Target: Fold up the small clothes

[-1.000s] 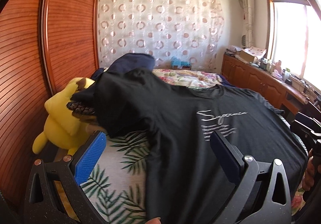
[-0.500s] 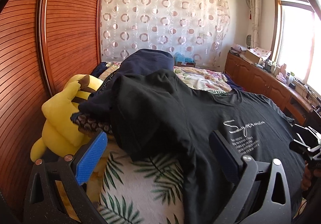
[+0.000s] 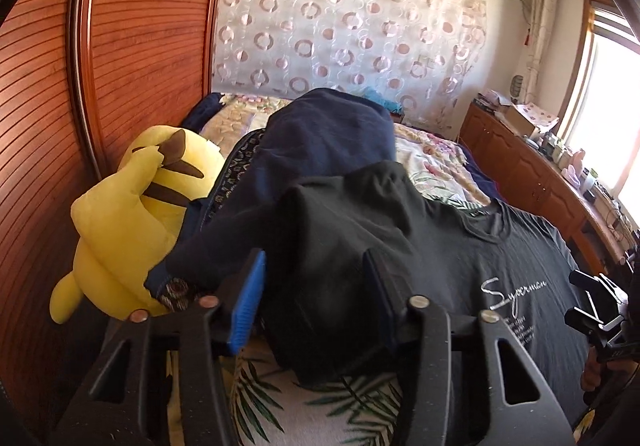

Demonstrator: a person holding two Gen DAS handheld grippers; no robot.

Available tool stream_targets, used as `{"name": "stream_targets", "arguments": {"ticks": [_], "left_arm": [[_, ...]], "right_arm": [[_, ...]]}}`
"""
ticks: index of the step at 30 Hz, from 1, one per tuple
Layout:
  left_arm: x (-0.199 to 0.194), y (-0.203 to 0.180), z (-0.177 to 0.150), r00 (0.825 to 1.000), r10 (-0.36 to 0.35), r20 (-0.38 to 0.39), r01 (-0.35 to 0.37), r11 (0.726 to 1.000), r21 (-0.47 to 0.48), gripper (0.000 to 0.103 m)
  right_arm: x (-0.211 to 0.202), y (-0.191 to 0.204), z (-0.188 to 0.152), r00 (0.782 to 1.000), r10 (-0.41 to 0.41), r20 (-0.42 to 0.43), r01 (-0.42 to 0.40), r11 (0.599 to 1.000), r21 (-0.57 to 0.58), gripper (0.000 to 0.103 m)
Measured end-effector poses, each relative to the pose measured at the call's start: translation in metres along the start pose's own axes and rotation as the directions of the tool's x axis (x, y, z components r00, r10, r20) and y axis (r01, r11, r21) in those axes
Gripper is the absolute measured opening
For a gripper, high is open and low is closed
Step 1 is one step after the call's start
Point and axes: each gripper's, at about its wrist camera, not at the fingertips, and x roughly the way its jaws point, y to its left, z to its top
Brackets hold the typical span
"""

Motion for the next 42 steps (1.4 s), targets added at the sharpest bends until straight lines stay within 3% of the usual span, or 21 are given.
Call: {"name": "stream_targets", "arguments": {"ticks": [3, 7, 19, 23, 28, 29, 31, 36, 42], "left_arm": [[0.010, 0.004, 0.004, 1.000, -0.002, -0.027, 0.002, 1.000, -0.001, 0.038], [0.012, 0.006, 0.004, 0.999, -0.018, -0.041, 0.018, 1.000, -0.007, 0.009], [-0.013, -0.050, 0.032, 0.996, -0.089, -0.020, 0.091, 0.989, 0.115, 0.005], [-0.002, -0.092, 0.046, 0.987, -0.155, -0.041, 0.160, 0.970, 0.184, 0.005], [0.033, -0.145, 0.053, 0.977, -0.178, -0.115, 0.202, 0.945, 0.256, 0.005], [0.038, -0.152, 0.052, 0.975, -0.179, -0.129, 0.208, 0.939, 0.272, 0.007], [0.039, -0.156, 0.051, 0.969, -0.205, -0.137, 0.236, 0.931, 0.279, 0.033], [0.028, -0.146, 0.049, 0.979, -0.175, -0.108, 0.199, 0.938, 0.283, 0.074], [0.014, -0.112, 0.040, 0.990, -0.113, -0.088, 0.132, 0.957, 0.257, 0.077]], "right_arm": [[0.015, -0.005, 0.011, 1.000, 0.009, -0.015, -0.009, 1.000, -0.003, 0.103], [0.031, -0.013, 0.022, 0.999, 0.025, -0.029, -0.024, 1.000, 0.007, 0.103], [0.050, -0.023, 0.023, 0.999, 0.046, -0.021, -0.045, 0.998, 0.044, 0.103], [0.048, -0.031, 0.020, 1.000, 0.021, -0.022, -0.019, 0.997, 0.071, 0.103], [0.035, -0.044, 0.014, 1.000, -0.020, -0.008, 0.021, 0.993, 0.118, 0.103], [0.033, -0.044, 0.013, 1.000, -0.025, -0.007, 0.026, 0.992, 0.125, 0.103], [0.029, -0.046, 0.010, 0.999, -0.041, -0.007, 0.042, 0.990, 0.138, 0.103], [0.029, -0.035, 0.006, 0.998, -0.061, -0.026, 0.064, 0.988, 0.144, 0.103], [0.041, -0.014, 0.015, 0.999, -0.031, -0.044, 0.036, 0.991, 0.126, 0.098]]}}
